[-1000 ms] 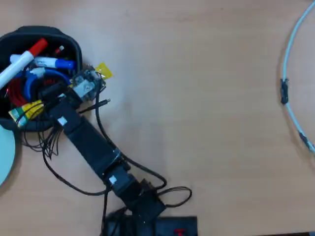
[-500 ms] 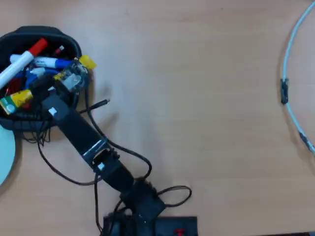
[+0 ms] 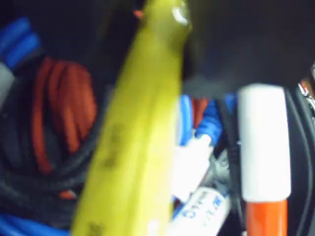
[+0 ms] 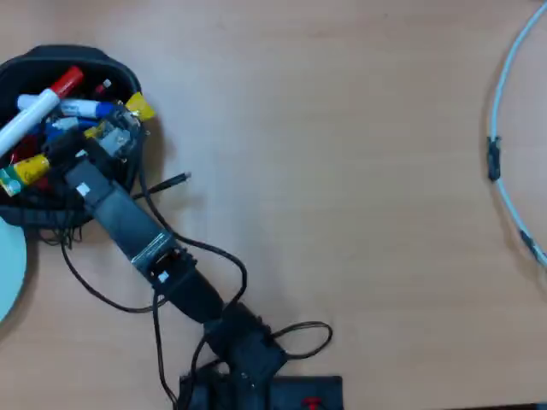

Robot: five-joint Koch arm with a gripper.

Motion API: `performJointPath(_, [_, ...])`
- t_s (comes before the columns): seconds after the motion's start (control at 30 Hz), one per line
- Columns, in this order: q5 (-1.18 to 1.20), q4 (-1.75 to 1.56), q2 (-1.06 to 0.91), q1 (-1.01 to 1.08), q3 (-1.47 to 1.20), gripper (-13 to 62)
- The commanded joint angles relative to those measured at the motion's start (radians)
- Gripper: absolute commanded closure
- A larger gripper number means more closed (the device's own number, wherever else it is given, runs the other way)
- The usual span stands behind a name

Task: Pick up the yellow instant coffee stick, then put it in the black bowl

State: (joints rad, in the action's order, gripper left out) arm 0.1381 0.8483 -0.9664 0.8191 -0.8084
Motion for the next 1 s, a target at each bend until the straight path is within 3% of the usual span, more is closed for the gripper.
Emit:
performJointPath(0.0, [0.005, -0.089, -0.015, 0.000, 0.101, 56.2])
performJointPath(0.3, [0.002, -0.083, 0.006, 0.006, 0.095, 55.6])
performJointPath(0.4, [0.002, -0.083, 0.014, 0.006, 0.095, 51.7])
performJointPath(0.87, [0.006, -0.067, 0.014, 0.003, 0.086, 3.9])
performJointPath(0.97, [0.005, -0.025, 0.011, -0.002, 0.087, -2.6])
